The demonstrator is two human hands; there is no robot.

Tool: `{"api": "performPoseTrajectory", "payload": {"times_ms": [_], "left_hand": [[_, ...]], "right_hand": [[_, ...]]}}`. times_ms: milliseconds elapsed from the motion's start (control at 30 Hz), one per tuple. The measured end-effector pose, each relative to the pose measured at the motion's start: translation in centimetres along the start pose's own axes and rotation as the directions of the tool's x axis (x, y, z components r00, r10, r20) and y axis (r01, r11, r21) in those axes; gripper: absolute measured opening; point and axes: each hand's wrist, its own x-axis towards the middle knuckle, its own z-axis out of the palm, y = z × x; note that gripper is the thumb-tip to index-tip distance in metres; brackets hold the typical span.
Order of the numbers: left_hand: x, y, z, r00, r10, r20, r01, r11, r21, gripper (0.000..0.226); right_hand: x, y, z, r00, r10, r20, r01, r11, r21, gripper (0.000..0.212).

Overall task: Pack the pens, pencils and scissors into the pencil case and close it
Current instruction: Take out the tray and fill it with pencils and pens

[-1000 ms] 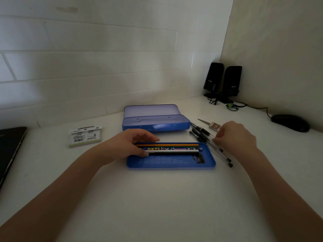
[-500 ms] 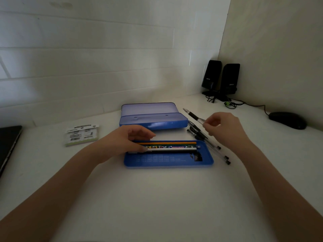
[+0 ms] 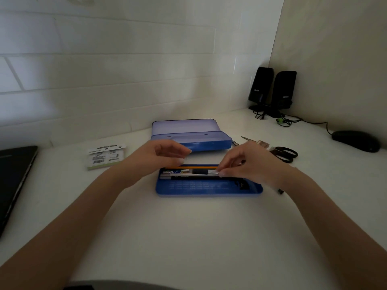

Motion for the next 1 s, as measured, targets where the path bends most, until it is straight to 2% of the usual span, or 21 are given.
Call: {"api": "performPoseTrajectory", "payload": {"times_ms": [200,433,667,733,833,900,1000], "left_hand": [[-0.2,0.0,-0.1,0.990,-0.048,0.131,0.041,0.998,0.053,0.041],[-0.5,0.0,-0.1,0.969,-0.098,0.229,0.061,0.985,0.162,0.050],[-0.4,-0.4,-0.4,0.963,-0.093,0.251,0.062,0.990,0.131,0.051],[-0.4,-0.5,-0.4,0.963,-0.097,0.253,0.065,0.989,0.133,0.051],[-0.3,-0.7,-0.4,0.968,-0.089,0.234,0.062,0.991,0.122,0.049],[-0.4,-0.7,-0.3,0.973,-0.077,0.219,0.055,0.993,0.104,0.047],[-0.5,-0.7,-0.2,0.971,-0.077,0.225,0.054,0.993,0.107,0.046]], "right_hand": [[0.1,-0.9,2.3,0.997,-0.059,0.056,0.062,0.996,-0.058,0.008],[0.3,-1.5,3.7,0.992,-0.110,-0.057,0.102,0.988,-0.119,0.006],[1.1,-1.5,4.5,0.980,-0.150,-0.129,0.128,0.978,-0.164,0.006],[1.2,-0.7,2.8,0.954,-0.088,-0.288,0.055,0.991,-0.119,0.006],[0.8,1.8,-0.8,0.855,0.078,-0.514,-0.164,0.979,-0.123,0.007],[0.5,3.7,-2.2,0.813,0.164,-0.558,-0.309,0.935,-0.175,0.014],[0.6,5.2,-2.3,0.780,0.290,-0.554,-0.424,0.897,-0.126,0.019]]}}
